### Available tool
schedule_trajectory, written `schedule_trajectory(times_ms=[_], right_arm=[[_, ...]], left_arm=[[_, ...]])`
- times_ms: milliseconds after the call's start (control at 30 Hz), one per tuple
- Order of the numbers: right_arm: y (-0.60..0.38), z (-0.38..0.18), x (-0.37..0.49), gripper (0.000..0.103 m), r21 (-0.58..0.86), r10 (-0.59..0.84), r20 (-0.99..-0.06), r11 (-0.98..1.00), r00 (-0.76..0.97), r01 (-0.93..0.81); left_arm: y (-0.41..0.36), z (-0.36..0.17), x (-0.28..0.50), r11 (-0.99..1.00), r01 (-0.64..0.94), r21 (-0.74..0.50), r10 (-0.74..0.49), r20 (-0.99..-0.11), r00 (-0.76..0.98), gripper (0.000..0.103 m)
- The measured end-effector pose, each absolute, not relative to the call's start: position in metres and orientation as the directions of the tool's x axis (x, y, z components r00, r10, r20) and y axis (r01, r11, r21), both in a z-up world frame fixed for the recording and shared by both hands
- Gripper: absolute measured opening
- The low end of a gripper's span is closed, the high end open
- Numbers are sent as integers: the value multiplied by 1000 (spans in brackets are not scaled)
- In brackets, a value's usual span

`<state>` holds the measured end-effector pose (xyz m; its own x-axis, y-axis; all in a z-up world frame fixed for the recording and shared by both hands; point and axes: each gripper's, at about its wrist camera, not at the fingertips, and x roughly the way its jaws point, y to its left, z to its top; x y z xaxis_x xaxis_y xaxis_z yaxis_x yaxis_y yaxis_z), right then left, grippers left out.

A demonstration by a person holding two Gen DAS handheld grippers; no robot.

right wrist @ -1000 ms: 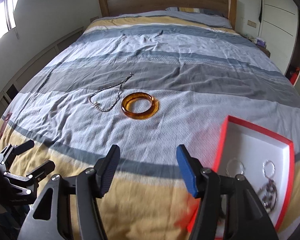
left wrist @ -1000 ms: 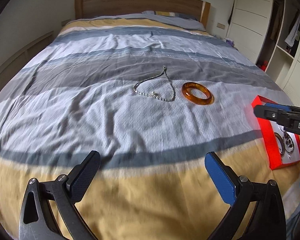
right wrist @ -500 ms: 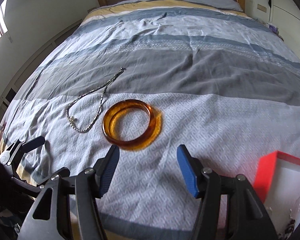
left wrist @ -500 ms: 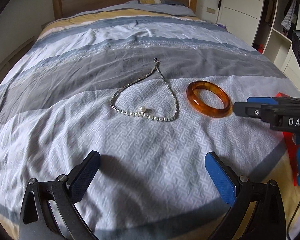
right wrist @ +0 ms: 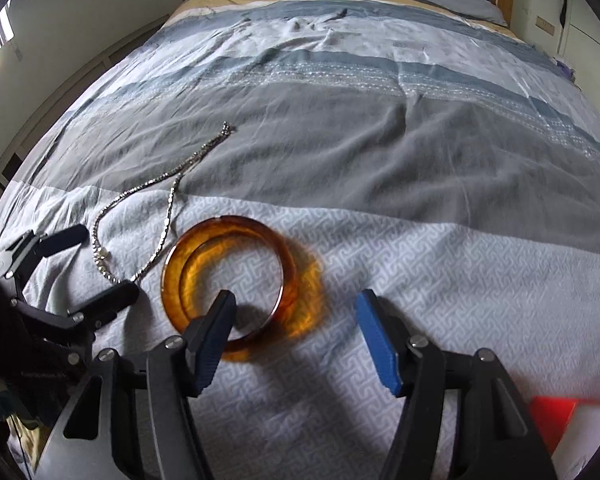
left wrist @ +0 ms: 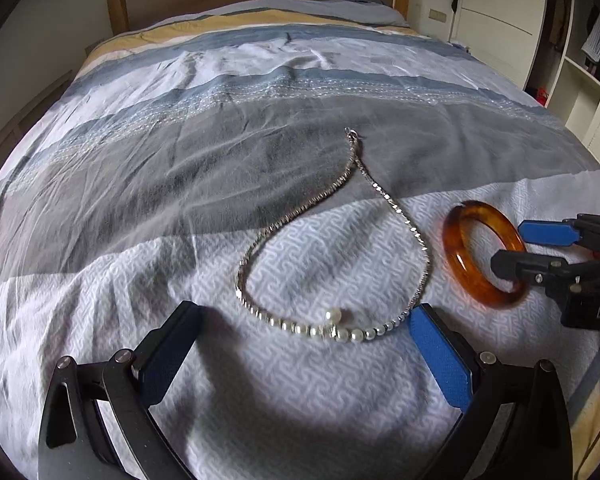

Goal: Organize jewelry
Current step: 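Grasp the silver chain necklace with the left tool while the right tool grasps the amber bangle, then carry the necklace in the left tool while the right tool carries the amber bangle into the box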

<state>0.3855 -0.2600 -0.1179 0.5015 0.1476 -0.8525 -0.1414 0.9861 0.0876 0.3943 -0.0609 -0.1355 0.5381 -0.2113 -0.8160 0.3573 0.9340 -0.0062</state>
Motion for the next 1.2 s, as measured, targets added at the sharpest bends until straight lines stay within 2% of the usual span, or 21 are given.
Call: schedule_trajectory(times_ms=[100, 133, 167, 200, 267, 300, 500, 567, 667, 733, 767, 833, 867, 967, 1200], right_arm=[[-256, -121, 392, 60, 54, 132, -854, 985, 503, -167], [-255, -122, 393, 55, 43, 125, -856, 984, 502, -171], [-255, -122, 394, 45, 24, 110, -857, 985, 503, -173], [-255, -123, 396, 39, 14, 99, -857, 985, 506, -171], [-260, -123, 397, 19, 9, 88, -858, 988, 506, -157], [-261, -123, 396, 13, 7, 85, -859, 988, 505, -154], [-263, -120, 390, 10, 14, 87, -861, 989, 501, -148], [-262, -119, 384, 10, 9, 85, -859, 989, 504, -150], [-262, -117, 378, 10, 13, 84, -857, 990, 509, -141], [-262, -115, 373, 10, 15, 81, -854, 991, 514, -132], [-261, -113, 371, 10, 14, 80, -853, 991, 516, -130], [-260, -110, 365, 10, 6, 73, -848, 992, 525, -129], [-260, -107, 362, 9, 0, 68, -844, 992, 532, -126], [-262, -100, 352, 9, -20, 51, -828, 993, 558, -119], [-267, -71, 326, 9, 6, 71, -771, 994, 633, -105]], left_arm=[[-65, -138, 409, 932, 362, 5, -204, -819, 537, 102], [-66, -139, 412, 931, 366, 5, -205, -822, 531, 102], [-68, -140, 416, 928, 372, 3, -207, -827, 522, 102], [-69, -141, 419, 927, 376, 2, -209, -829, 519, 102], [-71, -143, 426, 925, 381, 1, -210, -833, 512, 102], [-71, -144, 429, 924, 382, 0, -210, -835, 508, 102], [-76, -145, 436, 924, 382, 6, -205, -836, 508, 100], [-75, -144, 434, 920, 391, -5, -222, -831, 511, 93], [-76, -140, 430, 913, 407, -8, -239, -820, 519, 72], [-78, -138, 425, 908, 419, -5, -247, -814, 526, 52], [-79, -137, 425, 906, 423, -5, -250, -813, 526, 47], [-80, -134, 422, 902, 431, -16, -264, -810, 523, 19], [-80, -132, 420, 901, 433, -23, -272, -808, 523, 11], [-78, -128, 414, 908, 418, -37, -278, -798, 534, 4], [-71, -118, 392, 919, 388, -67, -291, -780, 554, 4]])
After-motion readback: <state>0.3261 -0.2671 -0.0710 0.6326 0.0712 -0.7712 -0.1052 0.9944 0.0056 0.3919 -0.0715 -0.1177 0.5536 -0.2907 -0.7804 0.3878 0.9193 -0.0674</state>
